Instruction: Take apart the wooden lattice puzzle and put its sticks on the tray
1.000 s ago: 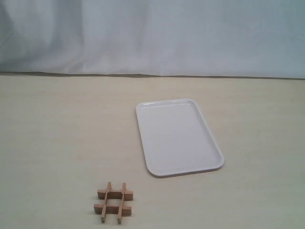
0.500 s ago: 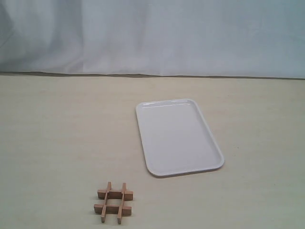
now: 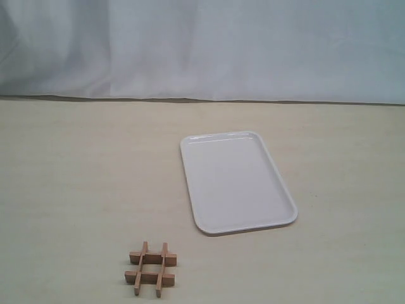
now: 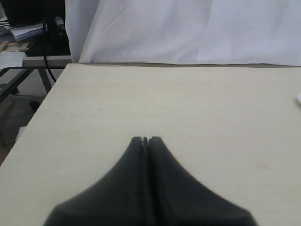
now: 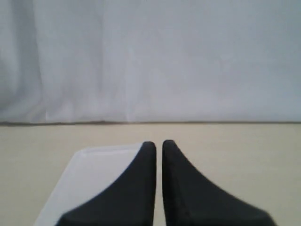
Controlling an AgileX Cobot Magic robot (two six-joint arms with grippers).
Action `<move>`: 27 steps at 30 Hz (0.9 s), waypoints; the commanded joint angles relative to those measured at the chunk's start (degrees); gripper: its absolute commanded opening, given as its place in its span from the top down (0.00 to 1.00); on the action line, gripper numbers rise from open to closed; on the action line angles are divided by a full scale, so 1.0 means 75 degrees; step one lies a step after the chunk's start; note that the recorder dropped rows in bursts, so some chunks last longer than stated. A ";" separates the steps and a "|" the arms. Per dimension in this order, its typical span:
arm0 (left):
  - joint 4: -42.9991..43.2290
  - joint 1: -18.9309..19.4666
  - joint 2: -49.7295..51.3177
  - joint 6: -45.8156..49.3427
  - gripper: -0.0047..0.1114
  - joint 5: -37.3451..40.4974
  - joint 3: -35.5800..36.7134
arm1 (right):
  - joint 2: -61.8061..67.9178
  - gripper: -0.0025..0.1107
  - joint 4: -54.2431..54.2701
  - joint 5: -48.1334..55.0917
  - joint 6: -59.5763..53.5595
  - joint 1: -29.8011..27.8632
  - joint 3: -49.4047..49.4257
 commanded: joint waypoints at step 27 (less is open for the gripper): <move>-0.0035 -0.0006 -0.0017 0.0000 0.96 -0.0099 0.0014 | 0.0121 0.94 0.1375 -0.1294 0.3507 0.0369 -0.0352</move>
